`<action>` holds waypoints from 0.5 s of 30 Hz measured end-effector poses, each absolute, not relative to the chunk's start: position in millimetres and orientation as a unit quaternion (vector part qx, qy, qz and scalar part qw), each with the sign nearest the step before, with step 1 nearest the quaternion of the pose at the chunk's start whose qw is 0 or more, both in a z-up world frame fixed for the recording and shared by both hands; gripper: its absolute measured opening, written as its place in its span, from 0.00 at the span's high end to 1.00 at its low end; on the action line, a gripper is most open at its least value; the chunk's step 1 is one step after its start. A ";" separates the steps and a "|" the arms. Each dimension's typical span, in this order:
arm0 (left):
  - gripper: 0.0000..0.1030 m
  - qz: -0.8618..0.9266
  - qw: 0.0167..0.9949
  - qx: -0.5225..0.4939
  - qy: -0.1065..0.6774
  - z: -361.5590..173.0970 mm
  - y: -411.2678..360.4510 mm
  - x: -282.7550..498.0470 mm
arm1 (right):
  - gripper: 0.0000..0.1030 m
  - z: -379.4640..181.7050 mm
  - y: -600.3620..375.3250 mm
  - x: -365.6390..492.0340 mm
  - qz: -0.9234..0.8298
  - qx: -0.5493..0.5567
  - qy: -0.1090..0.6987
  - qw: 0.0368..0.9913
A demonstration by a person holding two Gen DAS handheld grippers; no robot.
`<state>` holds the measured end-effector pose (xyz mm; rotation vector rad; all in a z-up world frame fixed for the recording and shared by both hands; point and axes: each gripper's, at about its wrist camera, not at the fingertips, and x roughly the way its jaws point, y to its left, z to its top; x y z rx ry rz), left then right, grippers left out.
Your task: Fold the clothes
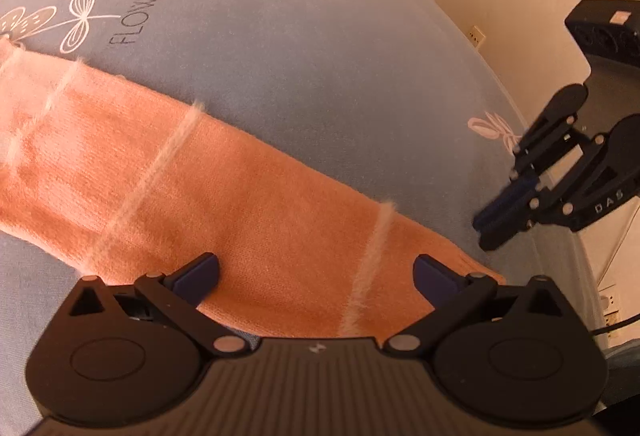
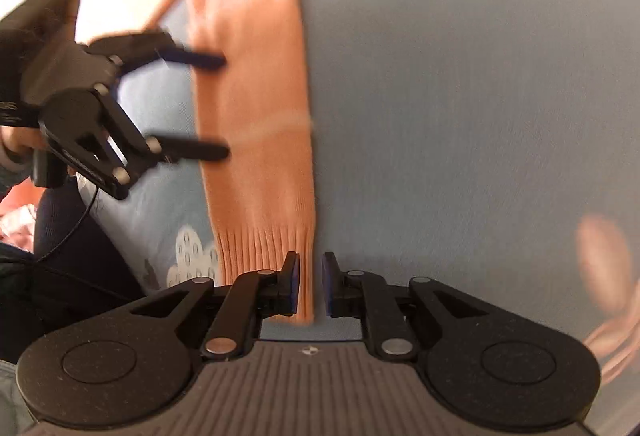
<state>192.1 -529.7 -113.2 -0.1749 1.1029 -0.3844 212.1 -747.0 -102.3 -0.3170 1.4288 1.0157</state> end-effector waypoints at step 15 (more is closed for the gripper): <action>0.01 -0.134 0.842 -0.077 0.516 -86.0 -499.4 144.6 | 0.19 -134.3 -569.6 283.5 0.524 0.067 0.589 0.612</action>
